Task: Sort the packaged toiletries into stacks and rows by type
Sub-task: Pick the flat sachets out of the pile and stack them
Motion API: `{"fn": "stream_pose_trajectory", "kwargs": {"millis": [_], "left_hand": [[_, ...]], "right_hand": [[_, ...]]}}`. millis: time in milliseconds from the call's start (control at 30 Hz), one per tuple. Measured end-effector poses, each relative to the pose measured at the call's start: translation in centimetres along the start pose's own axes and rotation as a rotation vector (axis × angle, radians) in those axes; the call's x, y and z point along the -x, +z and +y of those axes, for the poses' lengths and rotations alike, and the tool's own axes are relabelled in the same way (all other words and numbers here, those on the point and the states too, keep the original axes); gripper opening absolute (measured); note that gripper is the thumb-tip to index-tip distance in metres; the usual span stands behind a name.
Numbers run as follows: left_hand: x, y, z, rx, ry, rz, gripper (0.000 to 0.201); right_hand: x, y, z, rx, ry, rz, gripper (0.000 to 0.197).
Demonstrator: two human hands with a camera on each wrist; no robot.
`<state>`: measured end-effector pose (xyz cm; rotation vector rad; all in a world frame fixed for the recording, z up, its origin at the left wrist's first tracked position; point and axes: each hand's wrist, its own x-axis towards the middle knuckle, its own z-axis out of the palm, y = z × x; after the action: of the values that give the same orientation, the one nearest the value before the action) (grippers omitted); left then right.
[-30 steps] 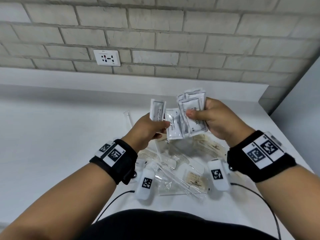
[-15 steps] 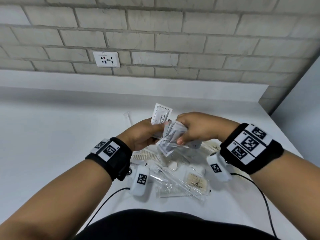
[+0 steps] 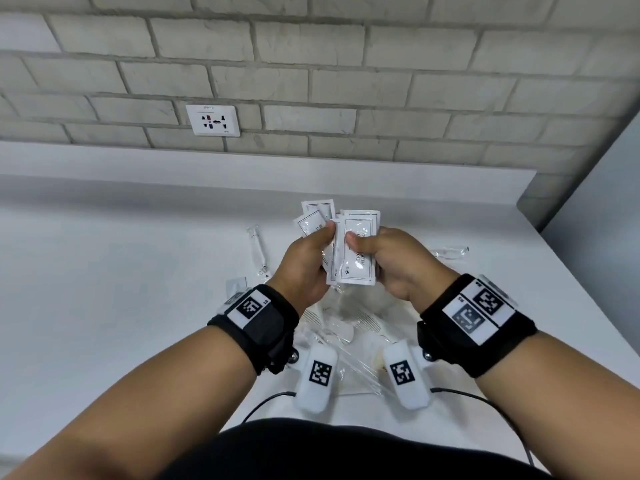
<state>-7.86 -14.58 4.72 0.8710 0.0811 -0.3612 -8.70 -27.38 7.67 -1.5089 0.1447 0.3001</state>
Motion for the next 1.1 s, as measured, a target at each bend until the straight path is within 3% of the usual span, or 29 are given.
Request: {"fn": "stream_pose_trajectory", "kwargs": {"millis": [133,233,267,333,400,467,600,700,767,833,900,967,1100], "left_hand": [[-0.1,-0.5,0.4,-0.050,0.009,0.075,0.035],[0.4,0.4,0.3,-0.016,-0.073,-0.043,0.055],[0.4,0.7,0.2,0.026,-0.099,-0.085,0.066],[0.5,1.3,-0.1,0.098,-0.130,-0.142,0.077],[0.6,1.6,-0.3,0.145,-0.126,-0.189,0.072],[0.8,1.7,-0.4,0.150,-0.120,-0.215,0.060],[0.8,1.5,-0.5,0.141,-0.120,-0.187,0.047],[0.5,0.6,0.2,0.139,-0.104,-0.099,0.037],[0.4,0.0,0.8,0.082,-0.127,-0.051,0.021],[0.8,-0.1,1.4,0.016,-0.183,-0.090,0.037],[1.2,-0.1,1.9,-0.002,-0.261,-0.186,0.068],[1.7,-0.3,2.4,-0.007,-0.315,-0.256,0.084],[2.4,-1.1,2.9,-0.007,-0.241,-0.323,0.056]], "right_hand": [[-0.4,-1.5,-0.9,0.049,-0.152,0.027,0.031],[-0.5,-1.1,-1.5,-0.002,-0.213,0.039,0.039],[-0.6,-0.5,-1.4,0.070,-0.238,0.048,0.039],[-0.8,0.9,-0.6,0.445,-0.304,0.124,0.035],[-0.7,1.9,0.1,0.901,-0.316,0.302,0.045],[-0.5,2.4,0.3,0.988,-0.286,0.345,0.054],[-0.5,2.9,1.0,0.952,-0.248,0.233,0.058],[0.3,2.4,0.0,0.631,-0.358,0.019,0.068],[1.0,1.0,-1.1,0.575,-0.358,-0.197,0.087],[1.2,-0.1,-1.7,0.865,-0.346,-0.350,0.121],[1.1,-0.2,-1.7,1.124,-0.387,-0.371,0.142],[1.0,0.0,-1.5,1.139,-0.440,-0.329,0.144],[1.2,0.0,-1.3,1.020,-0.497,-0.279,0.137]]}}
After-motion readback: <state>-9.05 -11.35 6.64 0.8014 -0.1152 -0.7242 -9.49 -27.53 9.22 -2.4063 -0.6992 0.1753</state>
